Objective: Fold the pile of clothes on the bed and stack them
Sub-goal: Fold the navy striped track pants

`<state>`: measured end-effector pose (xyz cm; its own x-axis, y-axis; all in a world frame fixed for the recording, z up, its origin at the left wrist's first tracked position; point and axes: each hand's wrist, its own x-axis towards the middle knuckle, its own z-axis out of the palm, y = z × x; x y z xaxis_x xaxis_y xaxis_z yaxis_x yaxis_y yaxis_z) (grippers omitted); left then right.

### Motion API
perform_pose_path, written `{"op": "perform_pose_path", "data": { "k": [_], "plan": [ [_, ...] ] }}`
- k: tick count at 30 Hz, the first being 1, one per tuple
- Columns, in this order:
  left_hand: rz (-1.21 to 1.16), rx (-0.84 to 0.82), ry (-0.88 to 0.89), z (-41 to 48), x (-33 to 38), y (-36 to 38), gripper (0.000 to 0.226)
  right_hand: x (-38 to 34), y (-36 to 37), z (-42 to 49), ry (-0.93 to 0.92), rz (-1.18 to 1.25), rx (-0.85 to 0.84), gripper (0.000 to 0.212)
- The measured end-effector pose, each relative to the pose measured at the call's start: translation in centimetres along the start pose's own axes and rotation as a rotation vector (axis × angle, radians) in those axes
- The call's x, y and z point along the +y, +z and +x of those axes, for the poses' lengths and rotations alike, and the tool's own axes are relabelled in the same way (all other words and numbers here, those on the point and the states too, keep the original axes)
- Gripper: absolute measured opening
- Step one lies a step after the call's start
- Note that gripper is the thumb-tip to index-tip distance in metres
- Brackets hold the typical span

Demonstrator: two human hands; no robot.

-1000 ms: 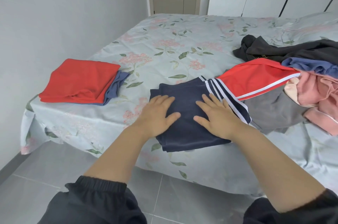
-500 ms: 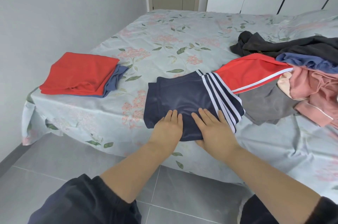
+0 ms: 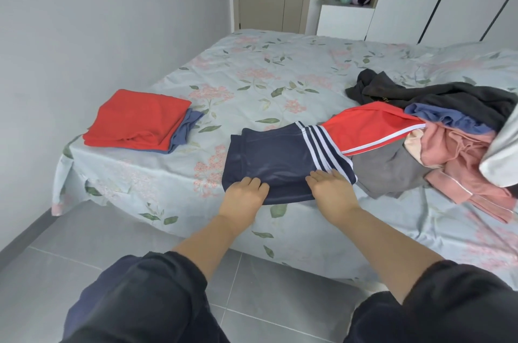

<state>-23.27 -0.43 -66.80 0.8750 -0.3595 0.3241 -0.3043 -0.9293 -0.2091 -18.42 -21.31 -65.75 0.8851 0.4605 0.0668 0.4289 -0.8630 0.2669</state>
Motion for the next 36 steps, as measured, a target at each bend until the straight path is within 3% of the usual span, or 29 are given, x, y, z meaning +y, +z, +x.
{"op": "perform_pose_path", "data": {
  "k": [4,7,12,19,23,29,33,36],
  "plan": [
    [-0.011,-0.084,-0.07,0.2,-0.7,-0.9,0.049,0.3,-1.1,-0.4,0.065,-0.02,-0.052,0.037],
    [-0.098,-0.151,-0.182,0.5,-3.1,-1.1,0.029,0.2,-2.2,-0.2,0.123,0.018,-0.127,0.036],
    [-0.404,0.004,-0.242,2.8,-5.6,-4.2,0.015,1.5,-5.6,1.4,0.197,0.129,-0.183,0.032],
    [-0.825,0.148,-0.485,5.5,-12.9,-10.3,0.01,3.5,-13.5,5.6,0.375,0.788,0.215,0.009],
    [-1.141,0.173,-0.596,5.7,-17.6,-12.6,0.01,2.3,-17.0,8.3,0.335,1.179,0.341,0.002],
    [-1.295,0.125,-0.676,2.5,-24.5,-12.6,0.017,-2.9,-18.2,13.1,0.149,1.221,0.235,0.021],
    [-1.352,0.092,-0.761,-0.1,-29.1,-11.6,0.019,-7.6,-18.0,16.4,0.102,1.453,0.107,0.006],
    [-1.345,0.034,-0.825,-1.1,-33.2,-11.5,0.018,-10.6,-18.0,19.6,0.114,1.63,-0.013,0.005]
  ]
}}
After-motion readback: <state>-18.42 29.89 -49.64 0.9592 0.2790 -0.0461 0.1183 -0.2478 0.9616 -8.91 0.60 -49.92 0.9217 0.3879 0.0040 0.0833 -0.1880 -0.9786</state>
